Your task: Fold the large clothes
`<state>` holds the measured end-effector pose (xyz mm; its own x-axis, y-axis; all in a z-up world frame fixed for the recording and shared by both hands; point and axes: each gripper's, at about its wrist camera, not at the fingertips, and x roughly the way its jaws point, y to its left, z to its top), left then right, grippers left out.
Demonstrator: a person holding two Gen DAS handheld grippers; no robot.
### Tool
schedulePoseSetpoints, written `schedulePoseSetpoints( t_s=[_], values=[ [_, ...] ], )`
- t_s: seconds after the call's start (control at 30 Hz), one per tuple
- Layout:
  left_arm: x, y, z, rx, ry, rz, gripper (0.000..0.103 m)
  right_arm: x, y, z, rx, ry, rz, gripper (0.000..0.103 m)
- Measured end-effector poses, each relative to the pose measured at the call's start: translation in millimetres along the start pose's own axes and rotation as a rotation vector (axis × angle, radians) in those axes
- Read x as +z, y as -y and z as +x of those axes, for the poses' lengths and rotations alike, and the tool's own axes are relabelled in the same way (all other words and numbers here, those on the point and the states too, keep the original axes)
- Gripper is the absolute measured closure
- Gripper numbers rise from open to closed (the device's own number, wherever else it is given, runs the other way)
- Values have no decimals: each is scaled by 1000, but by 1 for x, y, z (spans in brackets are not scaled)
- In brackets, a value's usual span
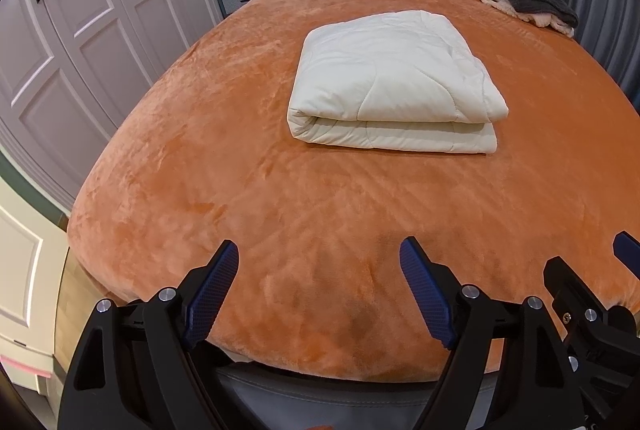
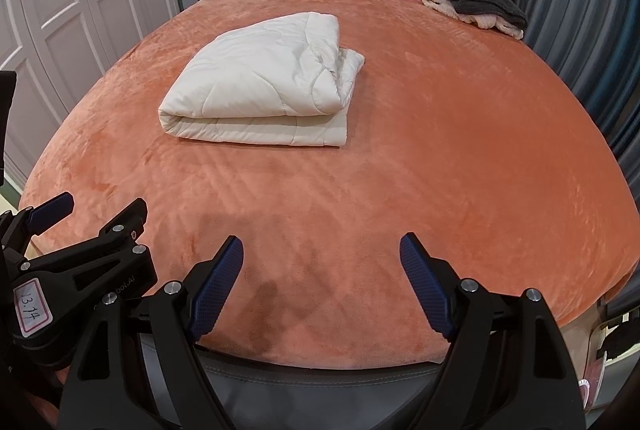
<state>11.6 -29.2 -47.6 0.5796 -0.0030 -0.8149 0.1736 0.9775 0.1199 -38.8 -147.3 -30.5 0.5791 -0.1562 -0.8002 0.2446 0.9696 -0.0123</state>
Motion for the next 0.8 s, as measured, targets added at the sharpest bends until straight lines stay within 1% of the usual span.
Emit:
schedulePoseSetpoints(
  t_s=[0.27, 0.57, 0.8],
  values=[
    [-1, 0, 5, -4, -4, -5, 24, 0, 1, 2, 1, -3, 2, 25],
    [-1, 0, 6, -4, -5, -3, 27, 0, 0, 5, -1, -8, 1, 25],
    [-3, 1, 8, 15, -9, -3, 27, -2, -4, 8, -18, -10, -5, 25]
  ],
)
